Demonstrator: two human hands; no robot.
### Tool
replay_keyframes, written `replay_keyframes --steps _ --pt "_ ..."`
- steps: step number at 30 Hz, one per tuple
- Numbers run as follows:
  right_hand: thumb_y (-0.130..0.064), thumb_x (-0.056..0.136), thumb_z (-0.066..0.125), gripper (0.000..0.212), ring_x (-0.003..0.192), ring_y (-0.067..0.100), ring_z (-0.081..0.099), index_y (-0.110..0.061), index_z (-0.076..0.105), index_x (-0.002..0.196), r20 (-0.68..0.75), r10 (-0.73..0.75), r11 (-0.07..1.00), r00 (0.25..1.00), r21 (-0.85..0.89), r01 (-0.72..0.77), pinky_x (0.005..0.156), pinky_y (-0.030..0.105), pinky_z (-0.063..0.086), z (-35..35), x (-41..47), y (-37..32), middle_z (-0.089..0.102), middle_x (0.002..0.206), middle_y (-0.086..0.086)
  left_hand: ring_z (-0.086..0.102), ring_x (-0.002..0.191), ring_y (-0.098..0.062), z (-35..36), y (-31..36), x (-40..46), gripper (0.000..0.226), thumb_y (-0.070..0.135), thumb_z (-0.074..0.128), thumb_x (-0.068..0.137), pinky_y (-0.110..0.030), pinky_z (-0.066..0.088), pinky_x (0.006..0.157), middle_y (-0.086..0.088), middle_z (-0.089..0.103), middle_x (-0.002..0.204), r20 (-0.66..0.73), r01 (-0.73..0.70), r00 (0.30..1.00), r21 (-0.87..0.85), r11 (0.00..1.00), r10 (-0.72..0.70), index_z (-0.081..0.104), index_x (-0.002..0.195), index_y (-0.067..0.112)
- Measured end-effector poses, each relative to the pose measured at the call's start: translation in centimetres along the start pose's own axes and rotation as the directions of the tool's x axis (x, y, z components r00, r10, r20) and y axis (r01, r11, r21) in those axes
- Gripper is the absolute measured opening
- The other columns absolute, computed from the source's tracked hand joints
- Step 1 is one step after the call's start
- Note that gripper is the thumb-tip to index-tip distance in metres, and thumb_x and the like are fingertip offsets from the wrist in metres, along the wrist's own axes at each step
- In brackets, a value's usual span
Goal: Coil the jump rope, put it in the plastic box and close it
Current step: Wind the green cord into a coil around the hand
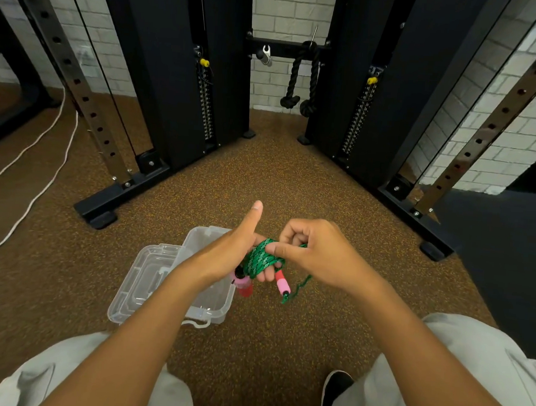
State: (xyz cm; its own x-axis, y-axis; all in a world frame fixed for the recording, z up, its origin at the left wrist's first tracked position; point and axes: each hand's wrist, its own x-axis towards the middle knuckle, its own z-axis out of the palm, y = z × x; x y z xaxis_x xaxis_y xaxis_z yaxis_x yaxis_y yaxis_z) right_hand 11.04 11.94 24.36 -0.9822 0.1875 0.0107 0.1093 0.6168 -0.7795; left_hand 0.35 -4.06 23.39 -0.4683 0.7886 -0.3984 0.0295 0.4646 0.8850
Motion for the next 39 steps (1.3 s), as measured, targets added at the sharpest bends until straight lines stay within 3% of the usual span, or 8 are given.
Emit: replay_keyframes --steps 6,10,19,25,27,31,34,39 --pt "-0.015 0.082 0.082 0.023 0.076 0.014 0.057 -0.017 0.063 0.095 0.144 -0.016 0.960 0.989 0.280 -0.025 0.065 0.029 0.046 -2.0 -0.2 0.0 0.066 0.093 0.009 0.057 0.060 -0.019 -0.7 0.5 -0.4 0.106 0.081 0.002 0.090 -0.034 0.048 0.079 -0.009 0.064 0.065 0.081 -0.016 0.996 -0.248 0.969 0.037 0.076 0.085 0.005" --pt "-0.007 0.085 0.078 0.017 0.083 0.013 0.066 -0.016 0.067 0.093 0.118 -0.024 0.943 0.993 0.332 -0.016 0.076 0.029 0.054 -2.6 -0.2 0.2 0.070 0.094 0.003 0.054 0.055 -0.018 -1.3 0.7 -0.8 0.109 0.084 0.005 0.088 -0.030 0.047 0.069 -0.009 0.062 0.060 0.084 0.004 0.996 -0.317 0.948 0.024 0.075 0.087 0.000" --pt "-0.018 0.095 0.069 0.008 0.058 0.009 0.053 -0.014 0.074 0.100 -0.100 0.088 0.889 0.991 0.457 -0.032 0.050 0.018 0.040 -2.3 0.2 0.9 0.071 0.070 0.001 0.053 0.058 -0.019 -1.5 0.8 -1.0 0.107 0.082 0.010 0.091 -0.032 0.045 0.068 -0.013 0.061 0.067 0.035 -0.039 0.998 -0.382 0.923 0.056 0.075 0.090 -0.003" --pt "-0.028 0.103 0.056 0.017 0.045 0.009 0.035 -0.024 0.072 0.098 -0.160 0.137 0.946 0.978 0.314 -0.081 0.046 0.022 0.033 -0.3 0.8 1.6 0.050 0.048 -0.010 0.054 0.060 -0.018 -1.6 0.8 -1.0 0.106 0.081 0.013 0.092 -0.033 0.044 0.069 -0.016 0.060 0.074 0.041 -0.069 0.994 -0.486 0.871 0.101 0.072 0.100 -0.007" --pt "-0.030 0.103 0.055 0.018 0.044 0.004 0.035 -0.022 0.071 0.101 -0.178 0.153 0.926 0.972 0.369 -0.078 0.048 0.015 0.040 0.1 0.9 1.4 0.045 0.051 -0.012 0.053 0.059 -0.019 -1.5 0.9 -1.0 0.102 0.079 0.014 0.093 -0.035 0.042 0.071 -0.013 0.061 0.068 0.042 -0.079 0.992 -0.529 0.845 0.119 0.073 0.092 -0.004" --pt "-0.017 0.096 0.065 0.010 0.054 0.004 0.040 -0.012 0.065 0.105 -0.069 0.141 0.746 0.988 0.663 -0.060 0.045 0.016 0.031 -0.3 0.8 1.2 0.054 0.070 -0.007 0.054 0.060 -0.018 -1.6 1.0 -1.1 0.096 0.077 0.021 0.094 -0.032 0.047 0.068 -0.011 0.062 0.068 0.015 -0.080 0.993 -0.649 0.757 0.118 0.074 0.089 -0.002" --pt "-0.008 0.094 0.067 0.004 0.057 0.007 0.046 -0.011 0.066 0.097 -0.098 0.153 0.784 0.983 0.618 -0.060 0.047 0.018 0.036 0.0 1.0 1.7 0.061 0.073 -0.002 0.059 0.064 -0.018 -1.8 1.0 -1.2 0.096 0.077 0.024 0.094 -0.029 0.052 0.070 -0.013 0.066 0.075 0.006 -0.099 0.989 -0.707 0.701 0.146 0.075 0.095 -0.004" --pt "-0.013 0.102 0.058 0.012 0.066 0.011 0.061 -0.011 0.068 0.097 -0.099 0.163 0.858 0.982 0.506 -0.091 0.058 0.027 0.049 1.7 1.1 2.2 0.070 0.077 0.000 0.070 0.100 -0.027 -1.5 1.0 -1.1 0.100 0.076 0.022 0.094 -0.043 0.048 0.098 -0.023 0.074 0.113 -0.006 -0.161 0.973 -0.728 0.667 0.229 0.065 0.127 -0.008"
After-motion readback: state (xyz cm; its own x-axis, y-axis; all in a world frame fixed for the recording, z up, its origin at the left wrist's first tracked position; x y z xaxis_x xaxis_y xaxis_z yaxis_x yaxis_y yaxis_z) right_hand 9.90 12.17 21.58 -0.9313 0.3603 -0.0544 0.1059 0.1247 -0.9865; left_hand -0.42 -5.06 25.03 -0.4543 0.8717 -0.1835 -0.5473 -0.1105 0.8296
